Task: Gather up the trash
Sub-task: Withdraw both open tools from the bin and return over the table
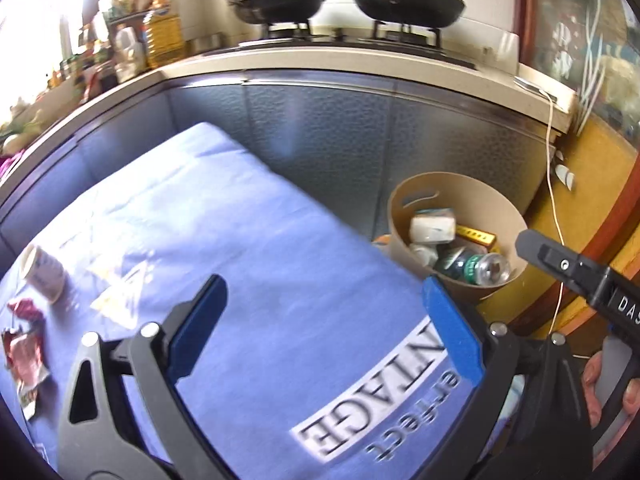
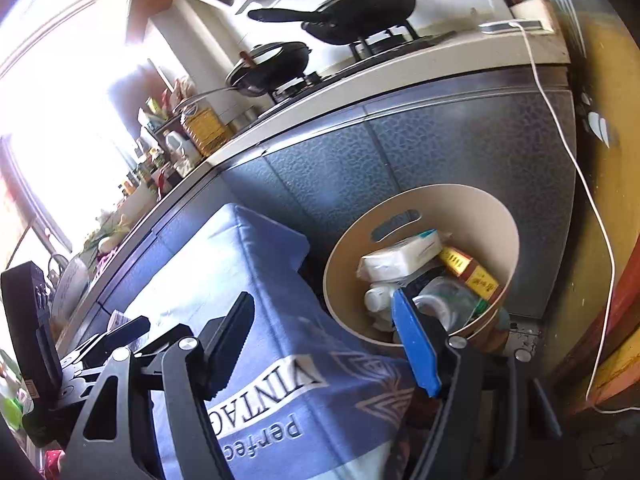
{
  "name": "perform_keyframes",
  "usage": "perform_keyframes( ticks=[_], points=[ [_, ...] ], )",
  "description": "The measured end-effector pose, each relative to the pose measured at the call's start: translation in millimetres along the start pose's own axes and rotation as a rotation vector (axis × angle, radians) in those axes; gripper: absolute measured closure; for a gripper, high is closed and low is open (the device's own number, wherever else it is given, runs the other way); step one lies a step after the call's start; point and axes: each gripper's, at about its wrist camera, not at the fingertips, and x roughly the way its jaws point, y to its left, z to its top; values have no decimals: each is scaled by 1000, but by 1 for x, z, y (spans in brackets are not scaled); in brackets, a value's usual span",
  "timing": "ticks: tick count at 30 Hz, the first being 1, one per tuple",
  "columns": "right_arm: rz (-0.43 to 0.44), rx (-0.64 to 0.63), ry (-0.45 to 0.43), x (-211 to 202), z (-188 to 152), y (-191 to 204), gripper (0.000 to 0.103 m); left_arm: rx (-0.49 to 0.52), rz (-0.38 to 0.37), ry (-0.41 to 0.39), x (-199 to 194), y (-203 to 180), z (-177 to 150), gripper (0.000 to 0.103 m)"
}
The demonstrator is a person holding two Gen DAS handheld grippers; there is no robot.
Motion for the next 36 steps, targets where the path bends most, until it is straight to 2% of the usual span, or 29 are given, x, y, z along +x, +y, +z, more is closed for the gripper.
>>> perform_keyframes(
  ticks=[5, 12, 22, 36],
  points=[
    [-5, -32, 5, -2, -6, 28, 33, -77, 25, -16, -19, 35, -15, 9],
    [-16, -64, -1, -8, -12, 51, 33, -125, 37, -42, -35, 61, -28, 9],
    [-18, -86, 5, -7, -12, 67, 33, -158, 47, -60, -44, 74, -31, 9],
    [-30, -43, 16, -6, -14, 57, 33, -135, 31, -62, -46, 71, -33, 6]
  ],
)
